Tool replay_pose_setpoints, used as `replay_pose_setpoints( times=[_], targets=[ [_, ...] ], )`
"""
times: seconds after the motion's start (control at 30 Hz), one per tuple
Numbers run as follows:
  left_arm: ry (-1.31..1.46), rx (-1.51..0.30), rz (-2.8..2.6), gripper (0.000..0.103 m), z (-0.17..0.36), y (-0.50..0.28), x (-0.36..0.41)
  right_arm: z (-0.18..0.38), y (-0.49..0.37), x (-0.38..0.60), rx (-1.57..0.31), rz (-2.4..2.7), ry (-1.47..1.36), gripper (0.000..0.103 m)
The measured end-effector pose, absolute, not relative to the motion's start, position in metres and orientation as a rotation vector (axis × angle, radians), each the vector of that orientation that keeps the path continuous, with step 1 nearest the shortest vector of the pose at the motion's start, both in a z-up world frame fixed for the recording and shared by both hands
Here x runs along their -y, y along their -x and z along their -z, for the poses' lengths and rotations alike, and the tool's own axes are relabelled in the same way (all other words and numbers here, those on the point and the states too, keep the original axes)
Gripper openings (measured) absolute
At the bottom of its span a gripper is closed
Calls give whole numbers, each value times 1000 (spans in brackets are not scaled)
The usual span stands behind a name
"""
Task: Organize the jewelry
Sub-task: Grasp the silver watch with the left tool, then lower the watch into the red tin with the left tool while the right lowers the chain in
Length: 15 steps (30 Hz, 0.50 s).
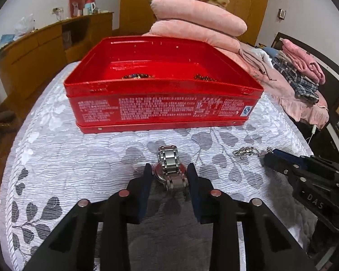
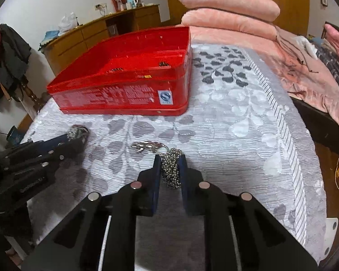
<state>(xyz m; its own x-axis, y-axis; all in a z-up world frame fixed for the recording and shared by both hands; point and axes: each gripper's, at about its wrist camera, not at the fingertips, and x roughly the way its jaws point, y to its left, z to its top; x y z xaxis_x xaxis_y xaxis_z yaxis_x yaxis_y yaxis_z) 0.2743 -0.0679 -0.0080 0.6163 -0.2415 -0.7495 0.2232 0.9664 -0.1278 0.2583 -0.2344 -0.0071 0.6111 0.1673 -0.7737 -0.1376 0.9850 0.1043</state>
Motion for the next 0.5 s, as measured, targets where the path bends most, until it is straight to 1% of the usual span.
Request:
replay_pose_setpoints(
  times=[0.5],
  targets=[
    [42, -771, 297, 32, -28, -264, 57, -49, -242, 221, -779, -225, -13, 14]
  ],
)
